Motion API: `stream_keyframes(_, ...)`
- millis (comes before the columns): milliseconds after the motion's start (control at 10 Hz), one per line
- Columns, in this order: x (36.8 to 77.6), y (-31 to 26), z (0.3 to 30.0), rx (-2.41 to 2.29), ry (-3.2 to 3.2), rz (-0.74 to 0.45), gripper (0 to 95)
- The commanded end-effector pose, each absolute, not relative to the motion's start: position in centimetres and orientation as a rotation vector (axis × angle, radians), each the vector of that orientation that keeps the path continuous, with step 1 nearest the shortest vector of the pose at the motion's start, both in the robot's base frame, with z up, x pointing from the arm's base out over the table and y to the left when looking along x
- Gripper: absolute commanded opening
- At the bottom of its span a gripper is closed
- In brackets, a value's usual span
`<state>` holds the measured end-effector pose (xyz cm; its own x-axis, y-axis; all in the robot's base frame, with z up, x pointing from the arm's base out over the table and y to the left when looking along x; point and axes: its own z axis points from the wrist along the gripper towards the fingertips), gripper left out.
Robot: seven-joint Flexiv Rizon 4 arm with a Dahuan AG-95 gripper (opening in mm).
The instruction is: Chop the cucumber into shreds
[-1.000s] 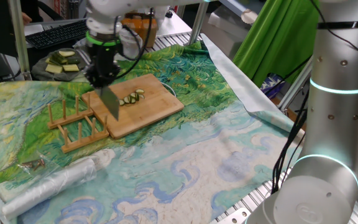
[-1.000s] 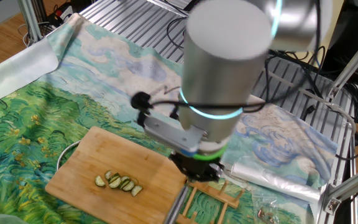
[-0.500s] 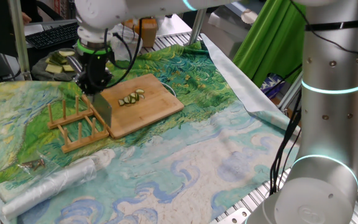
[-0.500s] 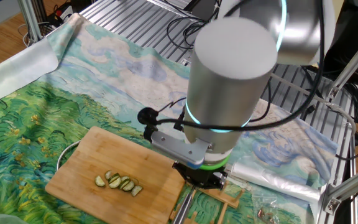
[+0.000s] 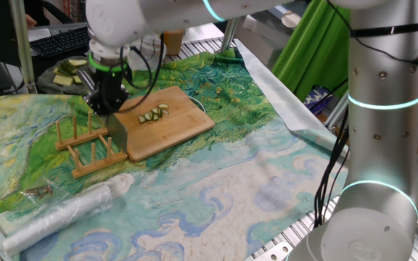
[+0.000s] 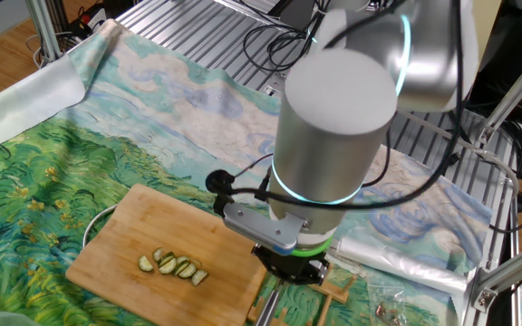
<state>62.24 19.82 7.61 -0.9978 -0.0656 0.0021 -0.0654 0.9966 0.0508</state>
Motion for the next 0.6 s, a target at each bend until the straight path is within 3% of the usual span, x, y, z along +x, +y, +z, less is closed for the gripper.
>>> stream_keyframes(100,62.1,19.9,6.4,0.095,-3.152,-0.089,0.0)
stream_keyframes(600,62.1,19.7,3.8,0.075,-3.166,-0.11,0.0)
